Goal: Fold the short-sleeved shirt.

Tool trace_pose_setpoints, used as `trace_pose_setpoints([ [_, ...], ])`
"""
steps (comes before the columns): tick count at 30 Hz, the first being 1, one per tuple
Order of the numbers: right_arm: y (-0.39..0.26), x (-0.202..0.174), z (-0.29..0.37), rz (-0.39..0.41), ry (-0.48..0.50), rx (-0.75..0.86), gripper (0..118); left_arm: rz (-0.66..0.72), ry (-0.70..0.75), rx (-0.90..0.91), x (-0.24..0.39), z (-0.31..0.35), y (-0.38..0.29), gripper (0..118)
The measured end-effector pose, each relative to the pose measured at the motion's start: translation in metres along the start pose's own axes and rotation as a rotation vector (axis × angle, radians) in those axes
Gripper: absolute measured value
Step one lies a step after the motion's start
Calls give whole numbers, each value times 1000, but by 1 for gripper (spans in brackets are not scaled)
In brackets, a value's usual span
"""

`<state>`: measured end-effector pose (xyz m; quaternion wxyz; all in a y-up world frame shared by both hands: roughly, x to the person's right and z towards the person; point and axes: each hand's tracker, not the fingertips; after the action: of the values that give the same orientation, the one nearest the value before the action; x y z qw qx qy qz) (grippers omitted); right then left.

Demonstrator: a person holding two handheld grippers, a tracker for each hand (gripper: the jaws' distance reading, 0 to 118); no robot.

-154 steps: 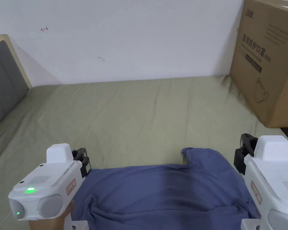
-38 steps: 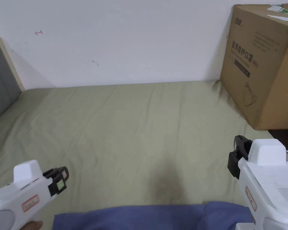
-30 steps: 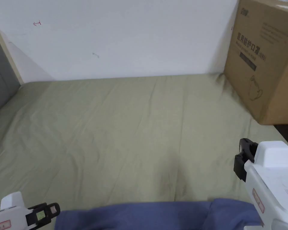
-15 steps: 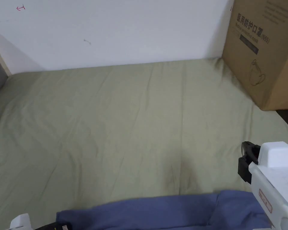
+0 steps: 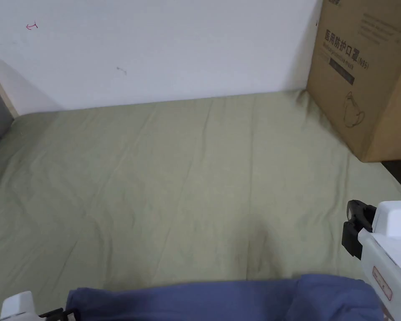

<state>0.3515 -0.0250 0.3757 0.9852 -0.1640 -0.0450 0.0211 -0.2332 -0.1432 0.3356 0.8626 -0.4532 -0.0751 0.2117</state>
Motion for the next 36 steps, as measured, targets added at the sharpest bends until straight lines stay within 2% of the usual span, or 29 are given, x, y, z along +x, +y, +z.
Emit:
trace_pose_setpoints([
  [3, 2, 5, 5, -12, 3, 16, 0, -60, 63, 26, 9, 24, 2, 0],
  [8, 3, 11, 12, -19, 17, 27, 0, -48, 148, 11, 11, 46, 1, 0],
  [12, 3, 16, 16, -9, 21, 29, 0, -74, 97, 17, 57, 48, -5, 0],
  [14, 2, 18, 17, -13, 26, 28, 0, -32, 69, -22, 88, 41, -6, 0],
  [21, 1, 24, 24, -18, 34, 33, 0, -136, -119, -129, 185, -30, -27, 0],
  [26, -1, 31, 28, -20, 22, 32, 0, -158, -112, -227, 232, -96, -45, 0],
  [30, -5, 39, 30, -26, 8, 18, 0, -203, -19, -302, 248, -140, -67, 1],
  [31, -6, 41, 30, -27, 5, 15, 0, -216, -2, -312, 250, -147, -71, 5],
  [32, -7, 42, 31, -27, 1, 12, 0, -199, 2, -300, 250, -148, -71, 14],
  [34, -7, 45, 32, -25, -3, 10, 0, -146, -36, -261, 250, -140, -70, 56],
  [36, -7, 47, 32, -26, -9, 11, 0, -106, -128, -253, 250, -129, -64, 105],
])
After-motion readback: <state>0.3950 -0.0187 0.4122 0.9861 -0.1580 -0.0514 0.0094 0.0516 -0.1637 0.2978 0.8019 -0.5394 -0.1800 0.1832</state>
